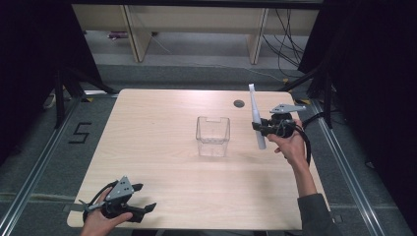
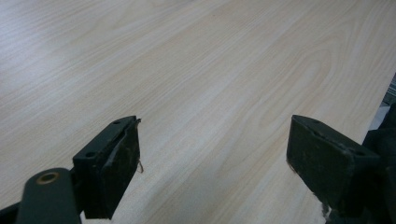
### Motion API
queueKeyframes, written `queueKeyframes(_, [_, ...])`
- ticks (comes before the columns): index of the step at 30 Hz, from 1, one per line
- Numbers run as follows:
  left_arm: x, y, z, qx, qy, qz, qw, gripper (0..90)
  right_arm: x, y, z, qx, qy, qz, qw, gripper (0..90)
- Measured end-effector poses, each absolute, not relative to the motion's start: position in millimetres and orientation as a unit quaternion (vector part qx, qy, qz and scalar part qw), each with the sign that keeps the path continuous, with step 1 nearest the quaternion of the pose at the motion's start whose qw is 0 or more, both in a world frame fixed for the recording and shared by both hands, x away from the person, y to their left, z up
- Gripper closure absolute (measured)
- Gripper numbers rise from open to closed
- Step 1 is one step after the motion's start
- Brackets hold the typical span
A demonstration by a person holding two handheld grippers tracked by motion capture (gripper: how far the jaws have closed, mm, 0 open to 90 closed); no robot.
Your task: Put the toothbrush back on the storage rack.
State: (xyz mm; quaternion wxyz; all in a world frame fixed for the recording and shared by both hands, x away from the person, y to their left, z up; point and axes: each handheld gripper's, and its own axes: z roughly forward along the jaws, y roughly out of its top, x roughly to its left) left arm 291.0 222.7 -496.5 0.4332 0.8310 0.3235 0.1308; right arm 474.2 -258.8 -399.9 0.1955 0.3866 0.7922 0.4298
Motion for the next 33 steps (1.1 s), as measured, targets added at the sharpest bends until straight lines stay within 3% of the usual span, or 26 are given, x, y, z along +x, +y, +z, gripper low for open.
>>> queueKeyframes(33, [291,222,-497,0.833,0.321,0.128,0.432,16.8,477,-213,-358,0.347,0.791,0.468,0.186,67.0])
